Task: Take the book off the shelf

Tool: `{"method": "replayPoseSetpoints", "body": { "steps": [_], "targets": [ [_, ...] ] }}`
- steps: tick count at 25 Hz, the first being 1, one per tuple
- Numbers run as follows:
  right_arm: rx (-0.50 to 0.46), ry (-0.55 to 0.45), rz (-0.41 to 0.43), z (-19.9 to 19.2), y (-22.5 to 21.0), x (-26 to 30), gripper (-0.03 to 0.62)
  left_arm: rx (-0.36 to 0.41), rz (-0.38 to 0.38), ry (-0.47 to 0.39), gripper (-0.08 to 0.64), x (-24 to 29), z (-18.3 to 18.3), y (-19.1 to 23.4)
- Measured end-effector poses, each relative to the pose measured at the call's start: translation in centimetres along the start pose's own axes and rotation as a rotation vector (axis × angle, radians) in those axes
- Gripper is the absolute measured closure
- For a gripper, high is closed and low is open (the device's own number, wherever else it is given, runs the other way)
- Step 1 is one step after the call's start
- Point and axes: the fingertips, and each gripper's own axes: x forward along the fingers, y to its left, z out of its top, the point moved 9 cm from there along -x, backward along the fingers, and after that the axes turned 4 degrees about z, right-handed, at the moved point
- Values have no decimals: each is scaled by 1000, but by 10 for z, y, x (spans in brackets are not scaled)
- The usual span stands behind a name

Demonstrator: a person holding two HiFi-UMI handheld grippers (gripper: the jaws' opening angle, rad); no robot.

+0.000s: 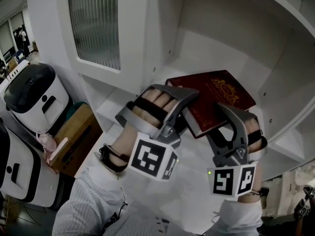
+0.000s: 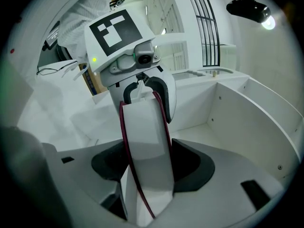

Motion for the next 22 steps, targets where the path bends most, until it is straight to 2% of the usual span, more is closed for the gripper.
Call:
{"method": "replayPoseSetpoints", "body": {
  "steps": [13, 22],
  "targets": [
    [-26, 54, 7, 7, 0, -3, 357, 31, 3, -4, 298, -8, 3, 4],
    [-25, 75, 17, 14, -1, -7, 357, 37, -11, -12, 302, -13, 3, 7]
  ]
}}
